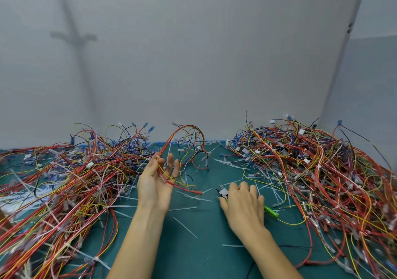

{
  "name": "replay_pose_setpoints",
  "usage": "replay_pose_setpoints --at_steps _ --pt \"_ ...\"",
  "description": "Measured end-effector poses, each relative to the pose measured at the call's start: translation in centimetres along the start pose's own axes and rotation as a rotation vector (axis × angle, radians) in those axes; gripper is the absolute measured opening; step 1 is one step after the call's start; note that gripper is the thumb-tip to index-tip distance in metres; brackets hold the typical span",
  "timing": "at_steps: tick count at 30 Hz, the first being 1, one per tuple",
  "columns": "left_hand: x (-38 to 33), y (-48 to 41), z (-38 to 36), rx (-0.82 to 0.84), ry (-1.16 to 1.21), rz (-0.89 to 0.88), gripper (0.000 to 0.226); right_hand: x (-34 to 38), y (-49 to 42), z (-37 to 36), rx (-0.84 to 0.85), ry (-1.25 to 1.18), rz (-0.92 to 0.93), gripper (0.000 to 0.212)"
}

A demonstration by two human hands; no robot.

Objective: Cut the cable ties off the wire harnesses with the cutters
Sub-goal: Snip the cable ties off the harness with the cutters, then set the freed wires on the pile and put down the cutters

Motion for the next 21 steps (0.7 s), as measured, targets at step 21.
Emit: replay_pose_setpoints --at_steps 21 --pt "1.1 1.9 -1.8 0.337 -1.490 -0.131 0.021 0.0 -1.2 0.9 -0.048 -1.402 0.206 0.026"
Point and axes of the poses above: each hand's wrist, its own y-axis away from the middle knuckle, its own z-axis out of the back of the hand, x = y × z, the point moved 2 cm from there along -y, towards the middle knuckle, and after that the axes turned 14 degrees about x, right-handed, at the moved point
